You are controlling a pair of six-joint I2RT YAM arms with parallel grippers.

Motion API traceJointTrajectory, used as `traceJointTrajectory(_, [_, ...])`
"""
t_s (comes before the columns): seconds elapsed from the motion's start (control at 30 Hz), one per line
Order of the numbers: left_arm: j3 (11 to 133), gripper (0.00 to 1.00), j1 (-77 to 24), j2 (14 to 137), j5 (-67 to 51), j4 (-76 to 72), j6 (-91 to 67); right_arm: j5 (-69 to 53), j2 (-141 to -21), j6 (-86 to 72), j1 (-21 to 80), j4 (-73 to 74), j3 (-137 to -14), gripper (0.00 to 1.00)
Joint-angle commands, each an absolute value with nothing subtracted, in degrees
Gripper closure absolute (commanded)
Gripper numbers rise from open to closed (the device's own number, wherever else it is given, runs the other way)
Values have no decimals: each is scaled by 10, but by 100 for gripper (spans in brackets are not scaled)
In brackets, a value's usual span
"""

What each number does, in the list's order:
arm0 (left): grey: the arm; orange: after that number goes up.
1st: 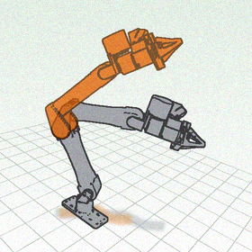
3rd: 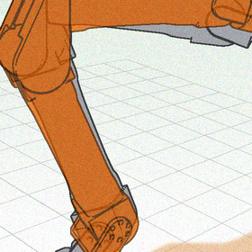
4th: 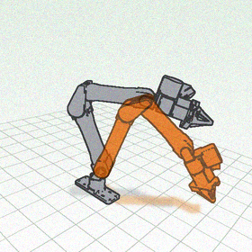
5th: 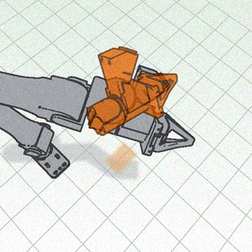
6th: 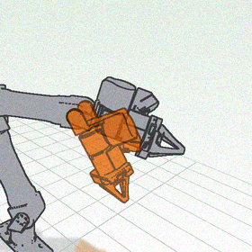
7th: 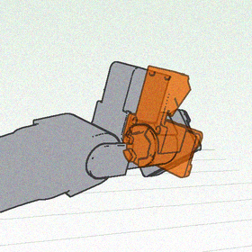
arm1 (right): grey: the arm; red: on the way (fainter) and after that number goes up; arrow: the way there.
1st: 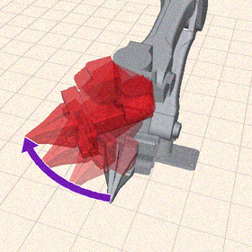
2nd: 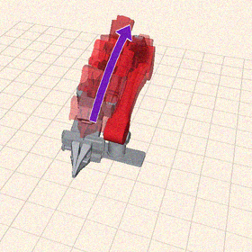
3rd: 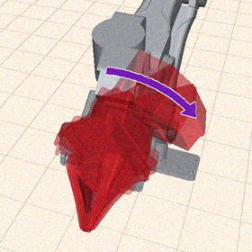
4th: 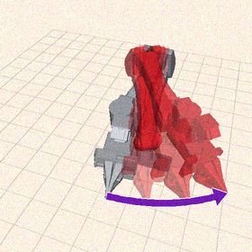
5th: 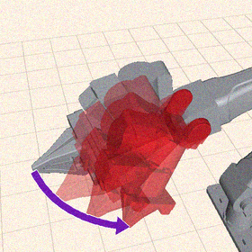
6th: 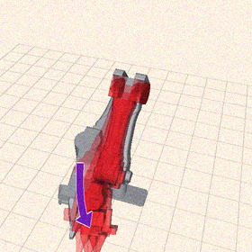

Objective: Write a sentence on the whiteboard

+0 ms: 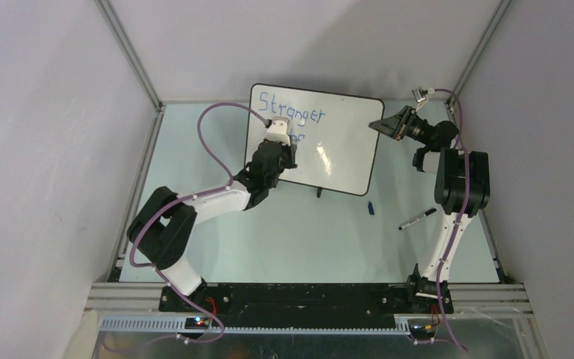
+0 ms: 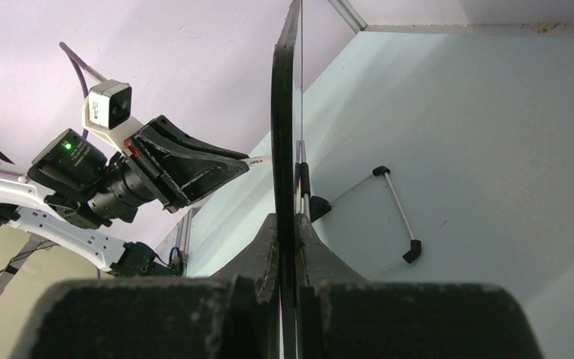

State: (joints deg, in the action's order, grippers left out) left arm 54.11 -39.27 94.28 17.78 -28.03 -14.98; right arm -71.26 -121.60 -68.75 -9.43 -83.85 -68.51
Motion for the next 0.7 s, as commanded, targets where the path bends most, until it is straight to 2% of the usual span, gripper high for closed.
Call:
traceJointTrajectory(0.0, [540,100,-399,933,157,-289,-150,-712,-1173,-720,-92,-862,-689,100])
traceJointTrajectory(0.67, [585,100,-402,952,188,-263,-136,-714,-1172,-721,-92,-863,-690,100])
